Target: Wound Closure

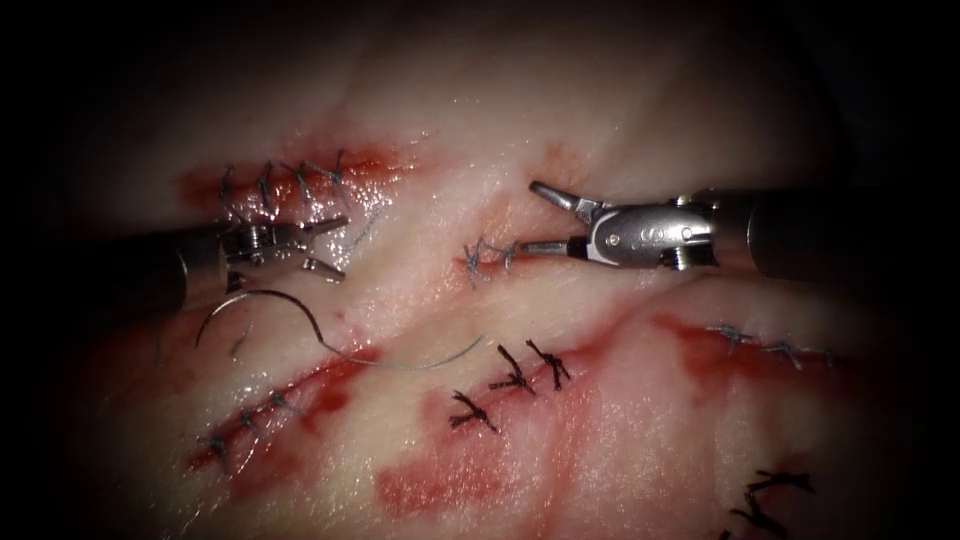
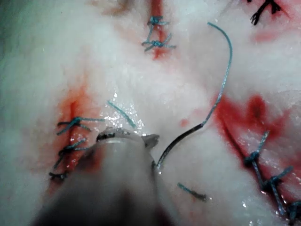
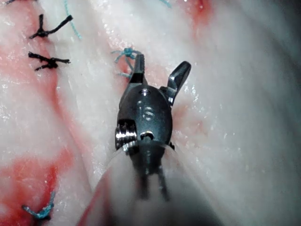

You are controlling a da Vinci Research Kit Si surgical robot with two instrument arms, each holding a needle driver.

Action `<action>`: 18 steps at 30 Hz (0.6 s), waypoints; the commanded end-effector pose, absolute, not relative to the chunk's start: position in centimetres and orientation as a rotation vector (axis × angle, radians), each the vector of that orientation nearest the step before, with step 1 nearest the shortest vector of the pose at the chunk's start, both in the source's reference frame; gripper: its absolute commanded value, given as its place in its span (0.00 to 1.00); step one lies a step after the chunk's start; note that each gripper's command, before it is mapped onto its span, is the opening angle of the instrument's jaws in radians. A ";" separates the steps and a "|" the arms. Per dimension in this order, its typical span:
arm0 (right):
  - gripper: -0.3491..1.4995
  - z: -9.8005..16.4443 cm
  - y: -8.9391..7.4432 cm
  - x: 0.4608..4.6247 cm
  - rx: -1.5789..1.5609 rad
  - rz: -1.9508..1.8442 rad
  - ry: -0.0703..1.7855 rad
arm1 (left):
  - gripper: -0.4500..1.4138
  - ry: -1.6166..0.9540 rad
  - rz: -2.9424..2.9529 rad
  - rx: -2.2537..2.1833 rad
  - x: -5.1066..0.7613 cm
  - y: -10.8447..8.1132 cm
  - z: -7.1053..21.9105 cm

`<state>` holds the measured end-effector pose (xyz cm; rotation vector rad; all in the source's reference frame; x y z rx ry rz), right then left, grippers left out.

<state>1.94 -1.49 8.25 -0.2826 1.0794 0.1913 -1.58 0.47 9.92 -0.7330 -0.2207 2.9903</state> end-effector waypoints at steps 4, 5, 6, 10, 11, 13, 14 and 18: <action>0.99 8.3 -1.5 2.02 -0.283 0.189 1.083 | 0.70 -0.335 2.975 -0.722 -1.53 0.4 10.0; 0.99 8.3 -1.5 2.02 -0.283 0.189 1.083 | 0.70 -0.356 2.971 -0.711 -1.51 0.4 9.9; 0.99 8.3 -1.5 2.01 -0.282 0.189 1.083 | 0.70 -0.369 2.973 -0.698 -1.48 0.3 9.9; 0.99 8.3 -1.4 2.00 -0.275 0.199 1.085 | 0.73 -0.388 2.977 -0.691 -1.44 0.4 9.9; 0.99 8.3 -1.4 1.99 -0.262 0.219 1.089 | 0.69 -0.376 2.978 -0.682 -1.45 0.4 9.8; 0.99 8.3 -1.4 1.98 -0.240 0.250 1.094 | 0.64 -0.336 2.974 -0.733 -1.49 0.5 9.7; 0.97 8.3 -1.4 1.95 -0.213 0.278 1.102 | 0.64 -0.304 2.996 -0.758 -1.52 0.5 9.7; 0.93 8.2 -1.3 1.85 -0.071 0.360 1.150 | 0.58 -0.172 2.966 -0.912 -1.74 0.7 9.3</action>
